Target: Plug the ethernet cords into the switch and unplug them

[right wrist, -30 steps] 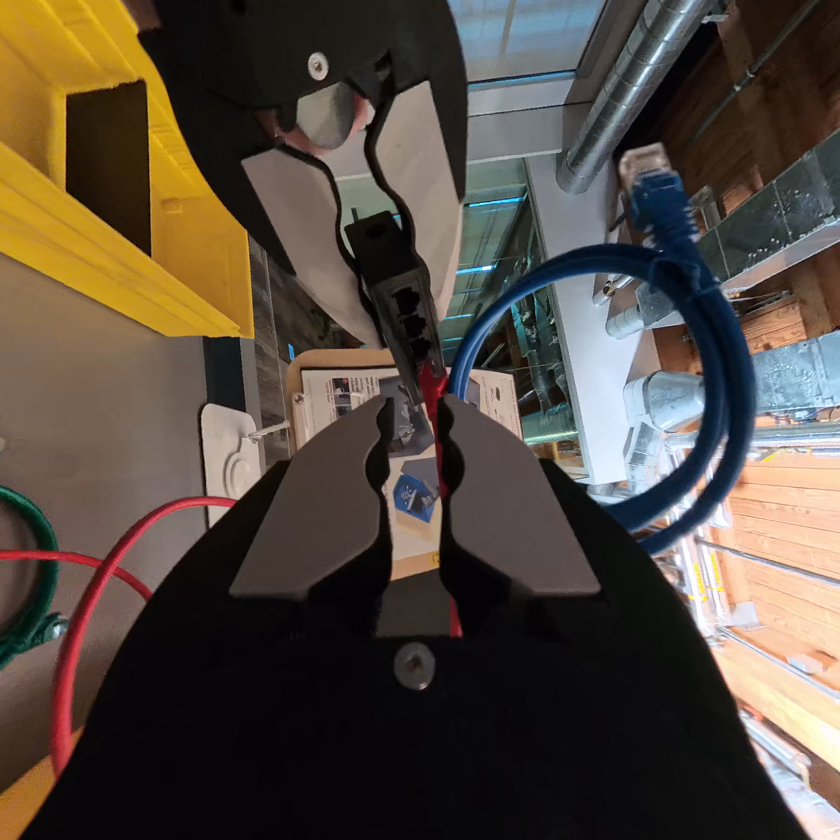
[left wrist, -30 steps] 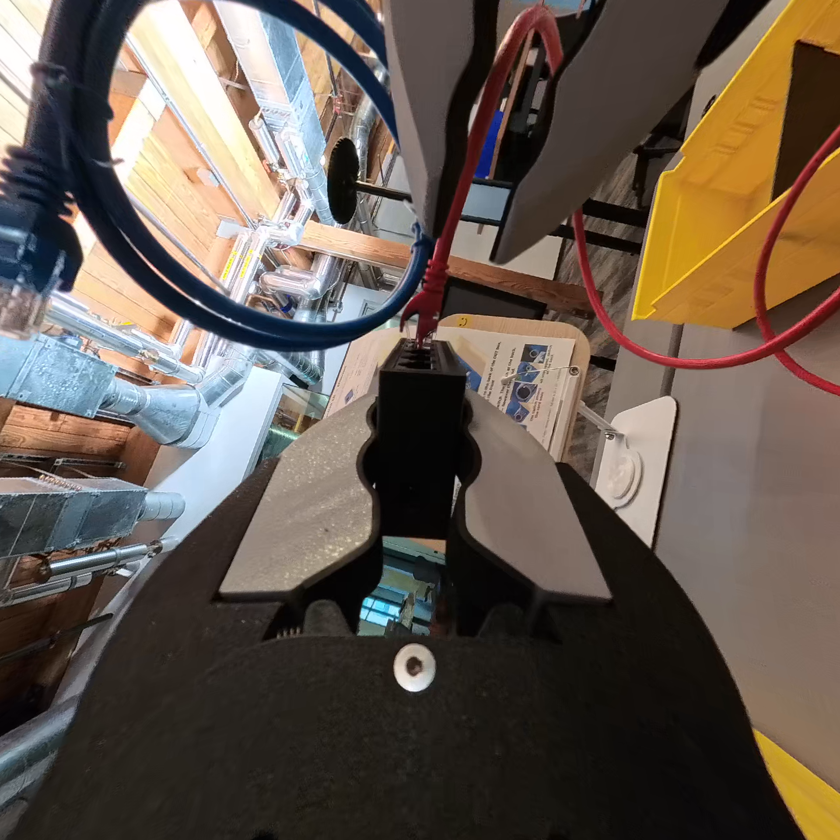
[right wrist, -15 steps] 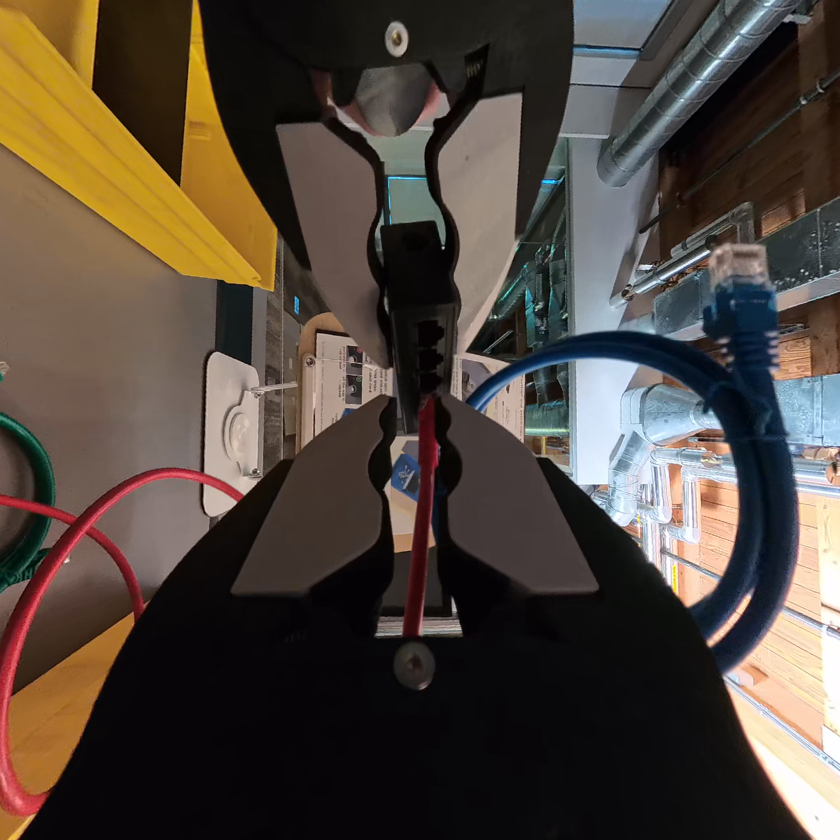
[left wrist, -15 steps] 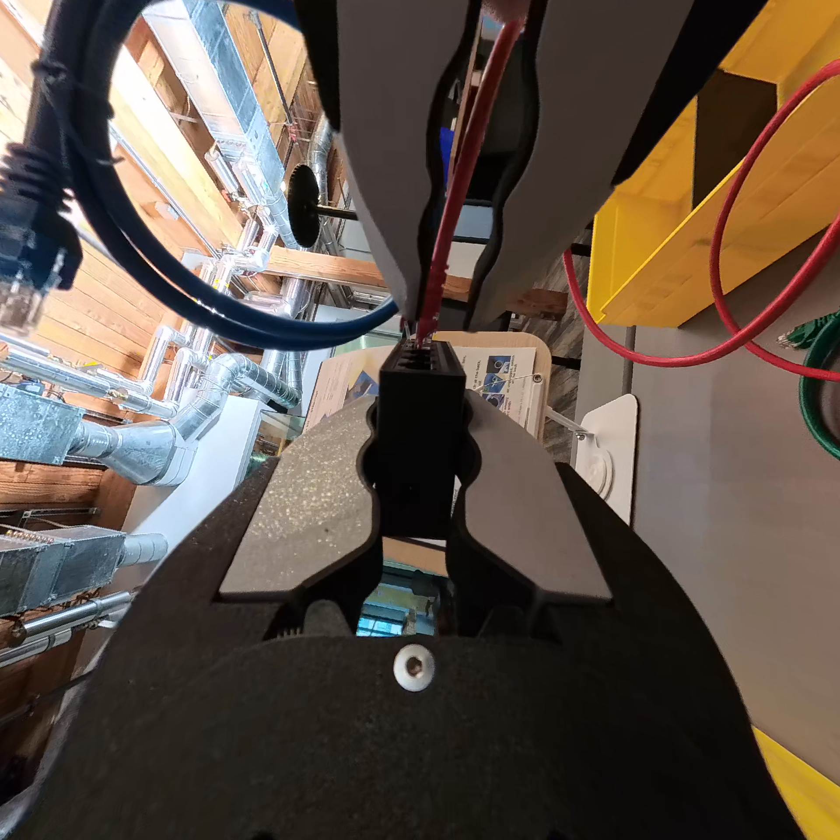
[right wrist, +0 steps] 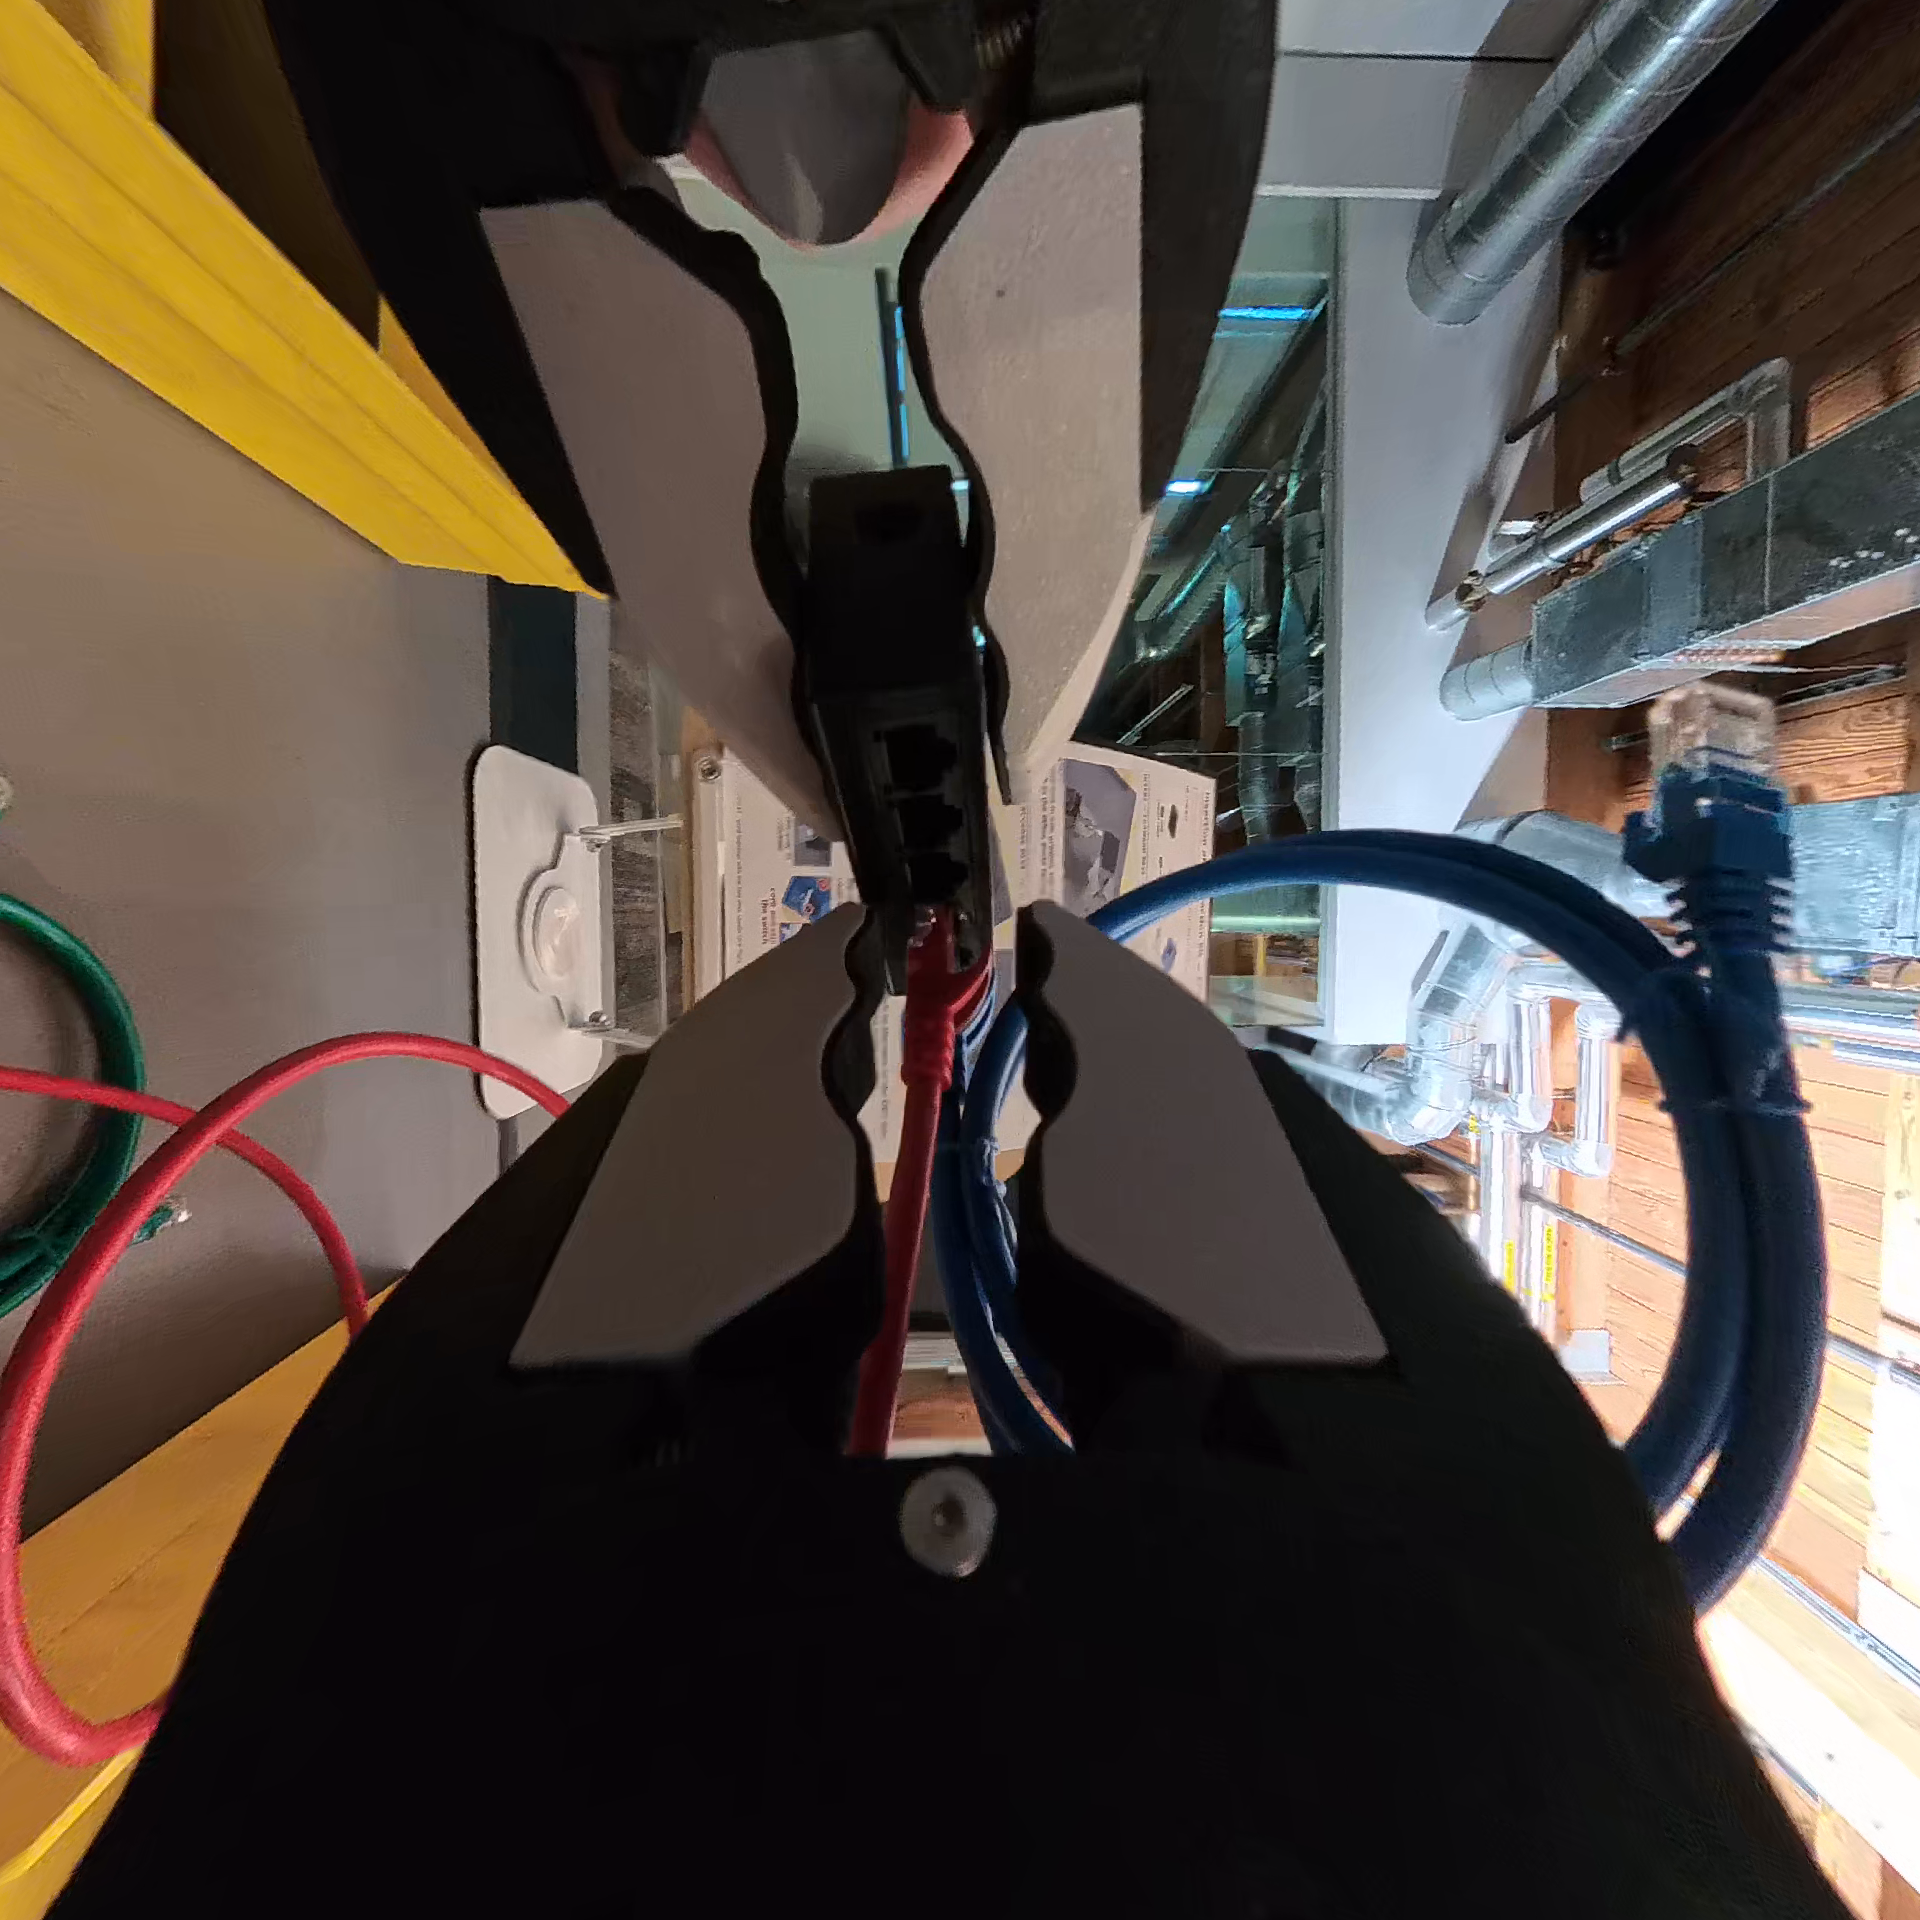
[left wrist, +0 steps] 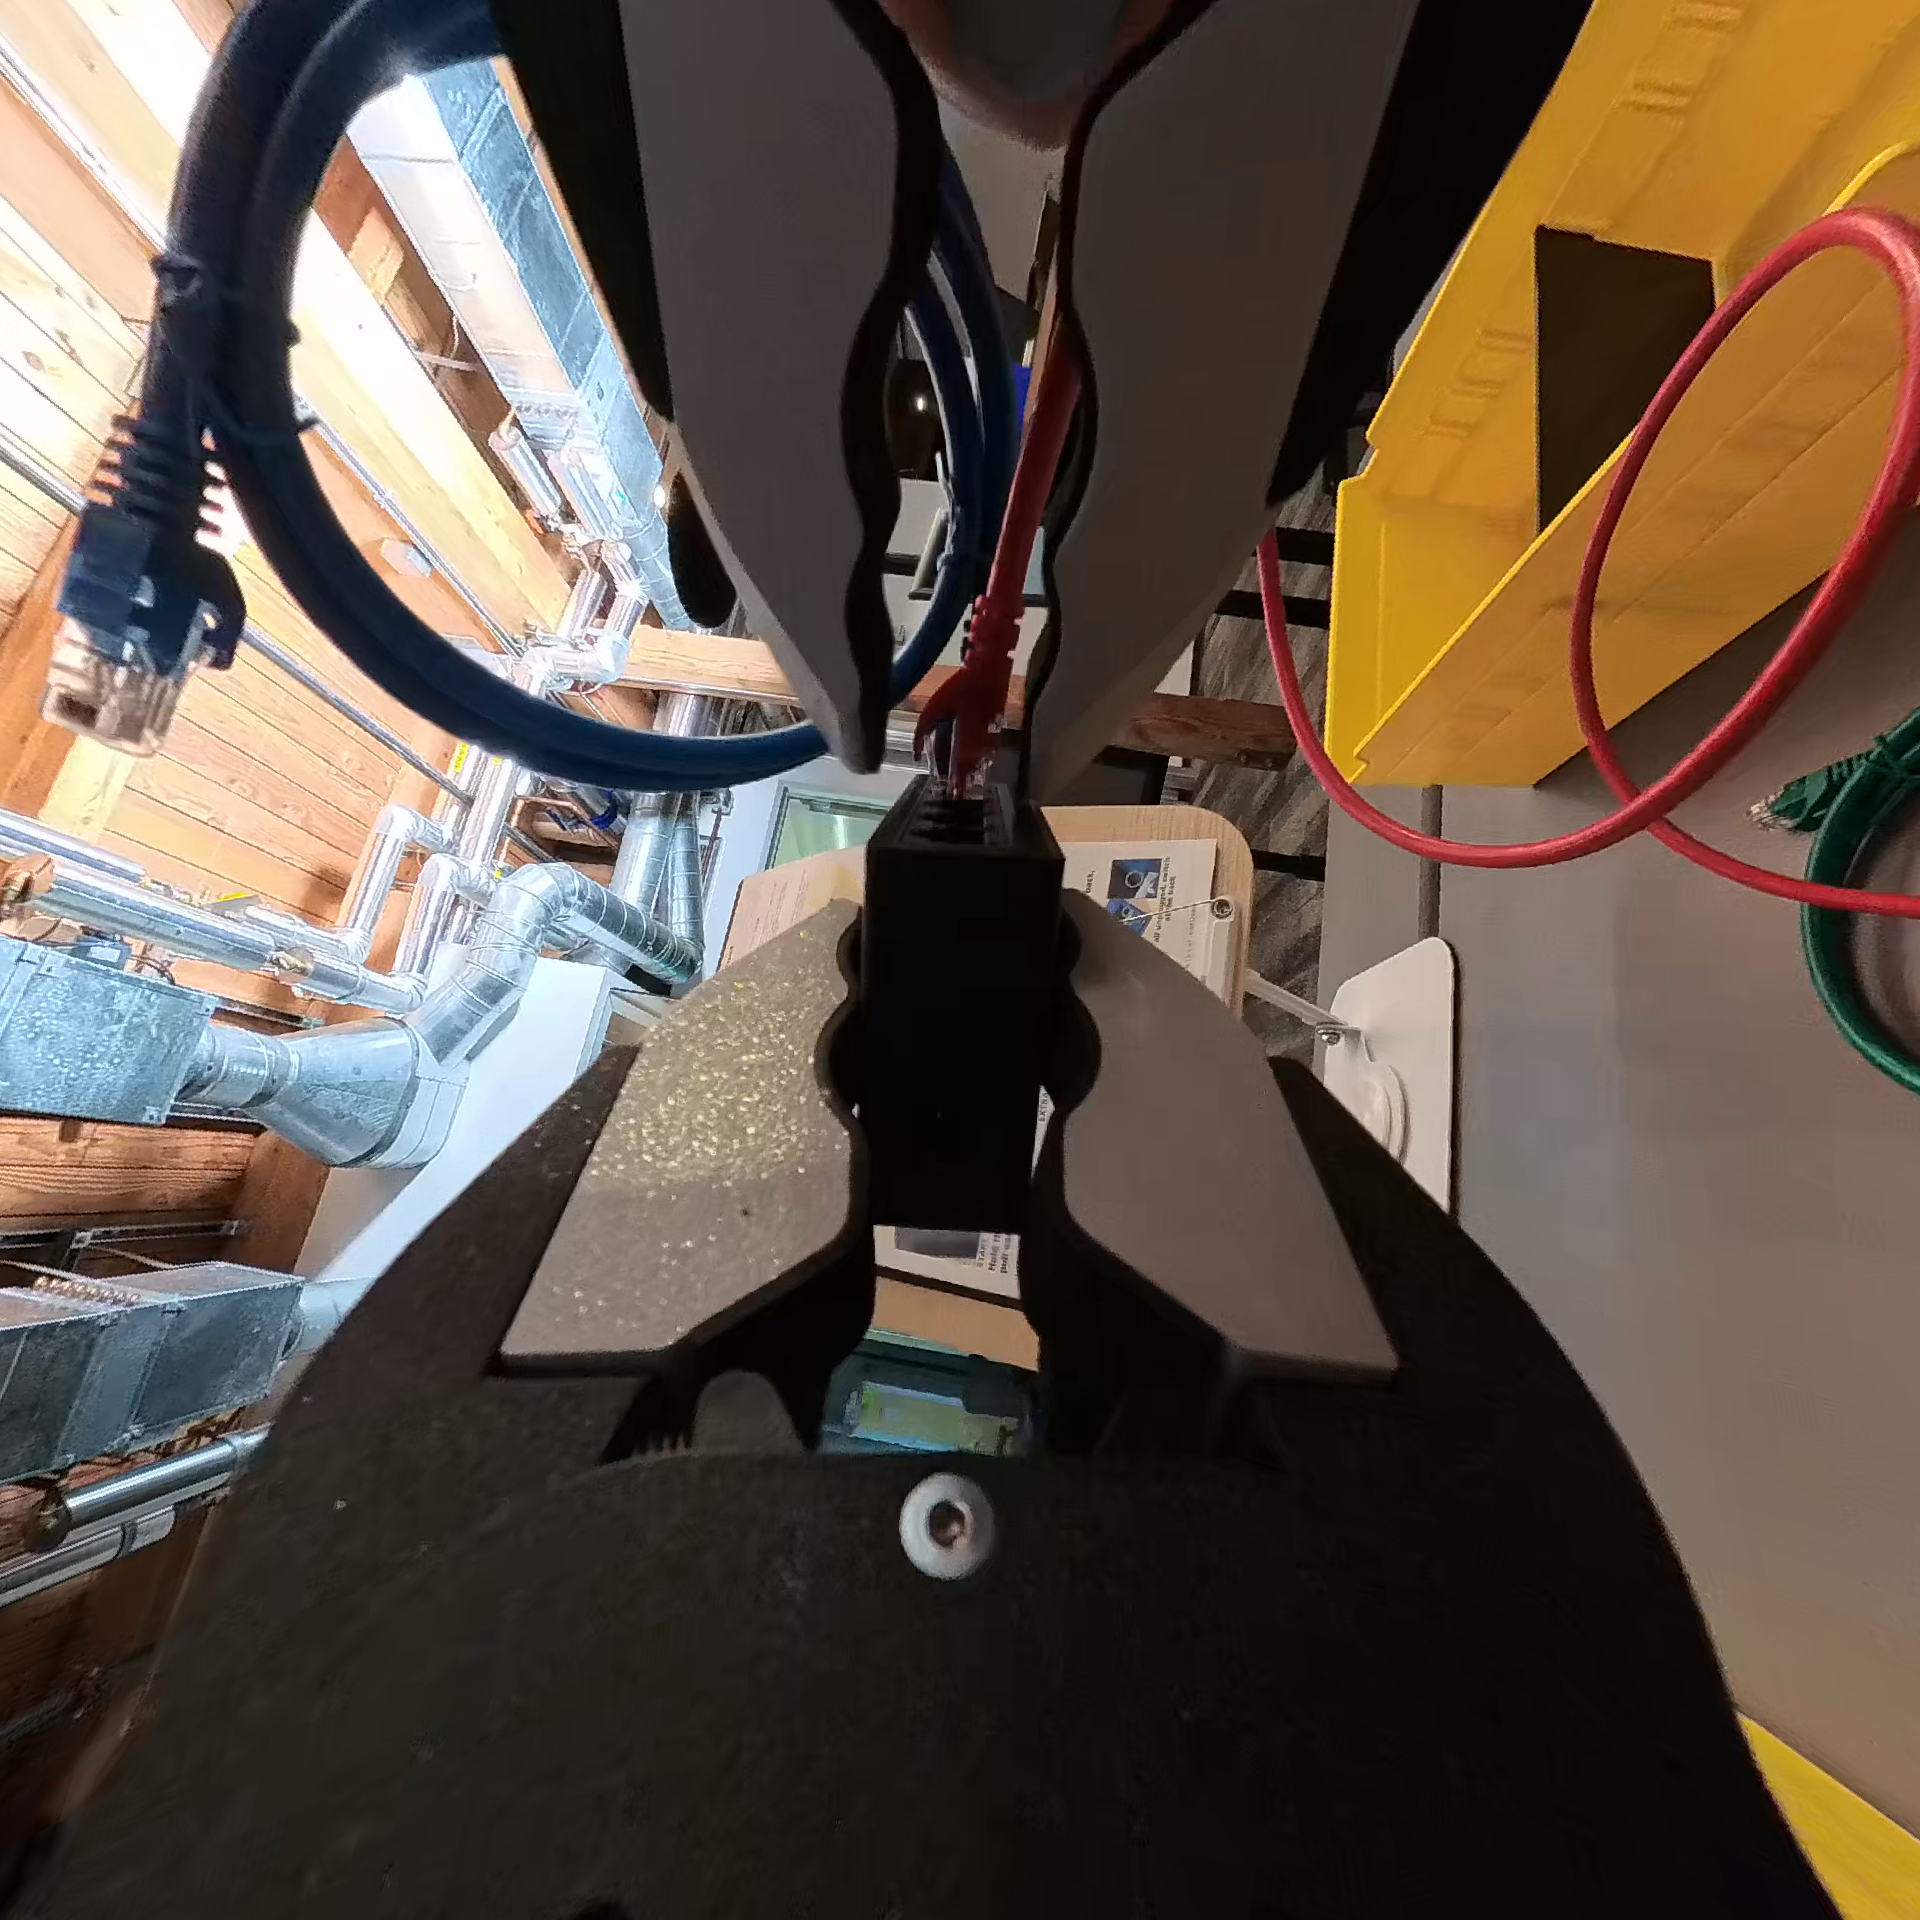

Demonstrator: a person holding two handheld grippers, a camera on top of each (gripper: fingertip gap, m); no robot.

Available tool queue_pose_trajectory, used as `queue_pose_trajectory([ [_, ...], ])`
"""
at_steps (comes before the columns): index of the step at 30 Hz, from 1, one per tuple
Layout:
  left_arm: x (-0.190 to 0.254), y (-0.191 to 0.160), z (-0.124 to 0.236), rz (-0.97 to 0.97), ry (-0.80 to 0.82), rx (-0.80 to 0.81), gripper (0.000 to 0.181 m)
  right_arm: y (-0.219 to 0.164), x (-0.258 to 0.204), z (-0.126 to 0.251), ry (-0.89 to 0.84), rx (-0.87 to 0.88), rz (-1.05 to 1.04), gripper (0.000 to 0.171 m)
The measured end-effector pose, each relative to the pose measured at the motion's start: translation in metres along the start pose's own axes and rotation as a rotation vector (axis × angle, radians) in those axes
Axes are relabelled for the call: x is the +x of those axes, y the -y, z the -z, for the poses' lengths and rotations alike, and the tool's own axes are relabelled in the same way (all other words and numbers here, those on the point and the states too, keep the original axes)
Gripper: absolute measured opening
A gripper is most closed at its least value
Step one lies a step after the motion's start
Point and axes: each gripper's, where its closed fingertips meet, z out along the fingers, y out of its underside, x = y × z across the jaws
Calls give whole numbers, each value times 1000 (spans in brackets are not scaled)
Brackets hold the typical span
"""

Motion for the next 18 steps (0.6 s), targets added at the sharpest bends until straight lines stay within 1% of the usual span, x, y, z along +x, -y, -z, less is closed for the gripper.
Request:
queue_pose_trajectory([
  [4,1,1,1,12,-15,7,29,-4,-5,3,48,-31,23,25],
  [8,1,4,1,20,-18,15,29,-7,-3,7,44,-57,53,22],
  [18,-1,6,1,46,-14,19,29,-7,4,9,9,-88,53,21],
])
